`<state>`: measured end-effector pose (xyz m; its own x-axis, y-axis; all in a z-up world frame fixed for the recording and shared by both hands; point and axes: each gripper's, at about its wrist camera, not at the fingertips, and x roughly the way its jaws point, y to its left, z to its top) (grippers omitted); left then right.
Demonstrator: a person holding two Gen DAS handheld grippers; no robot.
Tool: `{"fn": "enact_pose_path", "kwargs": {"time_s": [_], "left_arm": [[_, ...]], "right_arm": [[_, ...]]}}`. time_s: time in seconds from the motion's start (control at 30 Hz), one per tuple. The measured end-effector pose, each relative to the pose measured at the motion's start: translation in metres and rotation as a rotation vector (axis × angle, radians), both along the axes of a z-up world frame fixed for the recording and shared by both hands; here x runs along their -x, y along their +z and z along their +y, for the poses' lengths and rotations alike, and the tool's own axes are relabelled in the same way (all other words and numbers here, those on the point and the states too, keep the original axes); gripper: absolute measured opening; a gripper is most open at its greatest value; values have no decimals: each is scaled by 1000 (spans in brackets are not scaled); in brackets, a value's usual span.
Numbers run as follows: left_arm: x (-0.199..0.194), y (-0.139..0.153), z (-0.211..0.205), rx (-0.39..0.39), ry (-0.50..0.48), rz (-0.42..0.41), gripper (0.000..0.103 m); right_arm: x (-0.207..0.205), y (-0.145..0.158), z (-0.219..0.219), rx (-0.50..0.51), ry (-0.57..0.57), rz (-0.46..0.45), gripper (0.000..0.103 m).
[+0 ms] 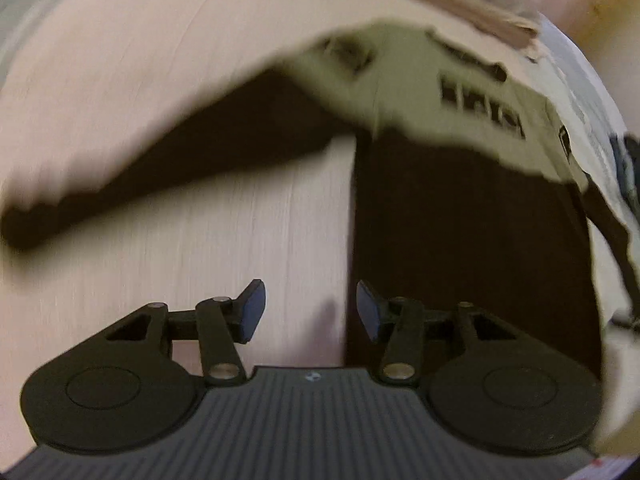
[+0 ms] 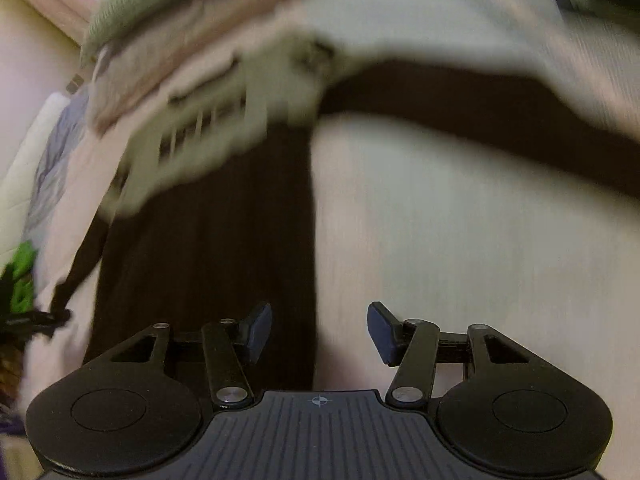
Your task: Fold large clothes
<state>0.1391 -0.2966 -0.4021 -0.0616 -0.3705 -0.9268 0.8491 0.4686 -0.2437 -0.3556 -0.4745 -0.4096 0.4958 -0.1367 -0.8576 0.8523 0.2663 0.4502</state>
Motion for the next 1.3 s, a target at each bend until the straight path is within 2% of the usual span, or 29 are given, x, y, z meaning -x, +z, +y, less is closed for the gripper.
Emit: {"fn": "enact_pose_path", "kwargs": {"time_s": [0.13,0.23,0.37,0.43,0.47,0.5,0.57,0.6,0.63,0.7,0.77,0.8,0.87,0.9,0.97,1.03,1.07,1.1,1.17,1.23,1.3], "left_arm": [[23,-4,71,-21,172,149,45],[35,-10,101,20,291,281,46],[43,-33,113,159,465,501,49],[52,-43,102,170,493,508,38],[57,-44,94,174,474,489,13],[66,-38,83,171,431,436,6],[86,-14,66,186,280,283,5],[98,5,61,196,173,175,5],[108,20,60,191,93,83,5],[124,49,66,138,-82,-138,7],[134,70,80,81,-206,-336,8],[135,72,86,36,-246,-388,9],[124,60,92,-79,-242,-385,10],[114,46,97,-148,-213,-346,10],[100,24,109,-245,-155,-314,9],[94,22,115,-224,-104,-249,13],[94,25,116,-184,-91,-203,16],[96,30,113,-134,-83,-151,24],[107,38,102,-62,-110,-134,32],[133,41,93,-25,-241,-247,33],[162,38,91,-29,-416,-381,34]], "right_arm": [[27,-12,51,-131,-87,-42,51],[38,-17,66,-177,-148,-102,51],[46,-24,73,-184,-187,-149,51],[49,-24,71,-182,-198,-145,50],[50,-22,71,-173,-196,-141,50],[49,-18,71,-147,-184,-130,50],[46,-6,74,-70,-136,-109,46],[44,1,75,-37,-92,-113,23],[40,7,75,-17,-53,-102,7],[27,24,82,62,56,-51,7],[12,36,94,134,185,29,7],[5,35,100,136,231,100,8],[2,23,107,74,263,208,17],[6,18,109,51,248,226,28],[16,17,112,36,204,194,33],[21,22,115,64,174,164,41],[20,24,116,82,172,155,44],[18,24,118,93,179,147,48],[9,22,123,122,228,184,48],[-5,23,131,207,320,244,48],[-17,27,144,336,418,318,48]]}}
